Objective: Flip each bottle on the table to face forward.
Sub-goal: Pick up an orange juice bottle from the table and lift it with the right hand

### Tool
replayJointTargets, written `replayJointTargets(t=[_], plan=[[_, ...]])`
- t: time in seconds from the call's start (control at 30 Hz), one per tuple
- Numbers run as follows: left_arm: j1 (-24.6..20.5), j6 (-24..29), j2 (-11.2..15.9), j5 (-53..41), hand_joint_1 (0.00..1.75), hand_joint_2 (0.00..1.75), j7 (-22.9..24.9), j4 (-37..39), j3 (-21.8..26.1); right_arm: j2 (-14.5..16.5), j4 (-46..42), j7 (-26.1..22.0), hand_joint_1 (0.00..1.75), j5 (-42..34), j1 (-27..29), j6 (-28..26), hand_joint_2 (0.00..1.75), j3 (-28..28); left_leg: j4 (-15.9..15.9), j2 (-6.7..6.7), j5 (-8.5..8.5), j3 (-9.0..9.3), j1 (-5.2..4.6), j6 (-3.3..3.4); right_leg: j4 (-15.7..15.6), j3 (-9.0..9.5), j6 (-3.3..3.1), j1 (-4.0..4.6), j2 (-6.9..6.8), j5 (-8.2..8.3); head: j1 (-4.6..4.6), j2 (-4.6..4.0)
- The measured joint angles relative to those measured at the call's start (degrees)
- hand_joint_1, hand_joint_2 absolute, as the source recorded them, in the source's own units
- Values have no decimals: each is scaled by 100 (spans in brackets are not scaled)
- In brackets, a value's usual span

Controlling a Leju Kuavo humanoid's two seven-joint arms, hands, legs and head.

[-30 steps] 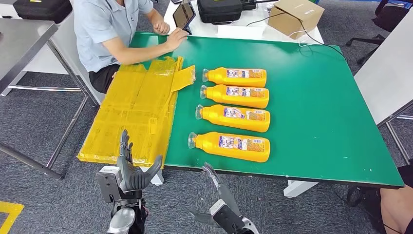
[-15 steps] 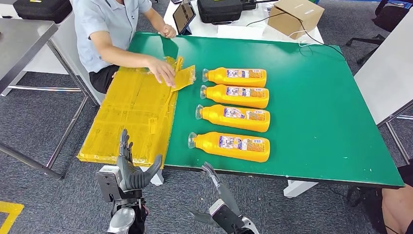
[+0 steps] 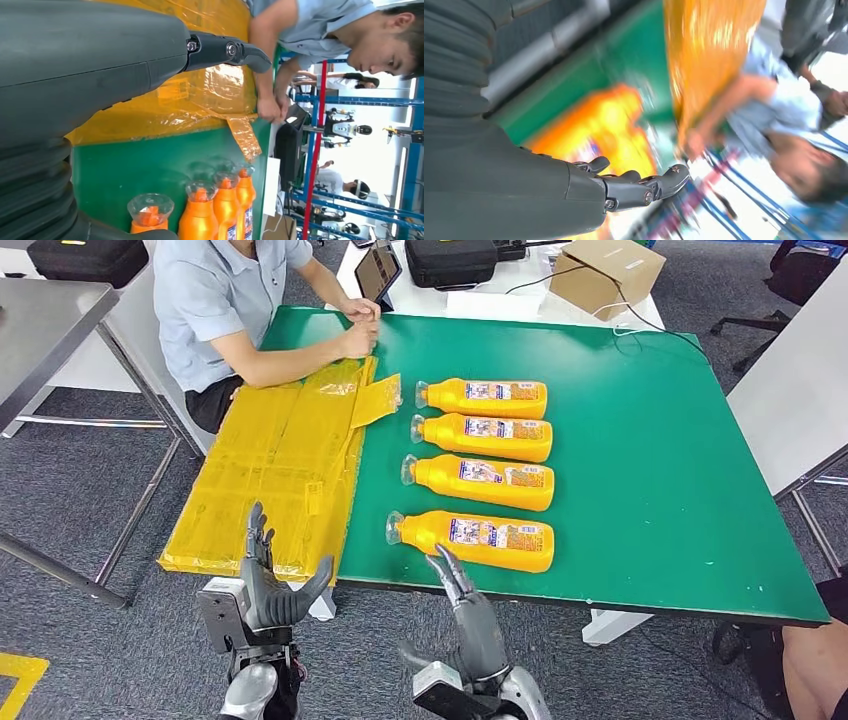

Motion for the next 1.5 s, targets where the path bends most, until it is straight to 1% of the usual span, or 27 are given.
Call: replayJointTargets(t=[0.1,0.17,0.27,0.4,0.5,0.57,0.7,0.8,1.0,1.17,1.33,1.4,1.5], plan=[[11,-43,10,-61,0,175,19,-69,9,-119,-500,504,0,1247,-98,16,175,-394,0,-1,1,0,-1,1,0,3,1,-1,0,1,1,0],[37,-83,13,-114,0,175,49,-130,19,-227,-708,792,0,1819,-212,129,175,-643,1,0,2,0,-2,3,0,4,2,-3,0,2,1,0],[79,-153,14,-182,0,175,90,-222,36,-359,-836,1039,0,2229,-428,261,175,-905,2,-1,3,0,-4,4,0,4,3,-5,0,3,1,0],[105,-214,14,-215,0,175,118,-303,63,-462,-868,1156,0,2450,-669,292,175,-1046,2,0,3,1,-4,4,1,4,3,-4,0,3,0,0],[104,-264,13,-242,0,175,127,-317,67,-505,-867,1202,0,2557,-877,348,175,-1053,2,1,3,1,-3,3,1,3,3,0,0,3,0,0],[98,-288,11,-259,0,175,128,-318,67,-524,-861,1313,0,2605,-1049,502,175,-1051,2,1,4,1,-2,3,1,3,2,1,0,3,0,0],[91,-332,9,-273,0,175,142,-360,74,-619,-694,1948,0,2754,-1446,1202,175,-1029,2,0,5,1,-1,4,2,4,2,0,0,3,-1,0],[94,-355,9,-278,0,175,162,-408,93,-722,-271,2297,0,2800,-1781,1532,175,-1015,2,-2,9,0,-3,9,1,6,3,-3,-1,4,1,0],[95,-399,9,-286,0,175,171,-414,137,-807,643,2602,0,2843,-2289,1811,175,-1009,3,-3,9,0,-5,9,2,6,5,-5,-1,5,0,0],[94,-402,9,-321,0,175,186,-414,168,-815,1371,2621,0,2709,-2622,2005,175,-1004,3,-2,9,0,-4,9,2,6,5,-3,0,5,-1,0],[89,-402,9,-332,0,175,187,-414,176,-810,1755,2536,0,2579,-2859,2062,175,-983,3,-2,9,1,-3,9,2,6,4,-2,0,5,0,0],[84,-403,9,-333,0,175,186,-414,178,-801,1830,2450,0,2432,-2907,2087,175,-973,3,-2,9,1,-3,9,2,6,4,-3,-1,5,0,0],[69,-403,9,-330,0,175,168,-414,179,-778,1880,2179,0,2127,-2919,2058,175,-968,3,-2,10,1,-4,9,2,6,4,-4,-1,5,0,0]])
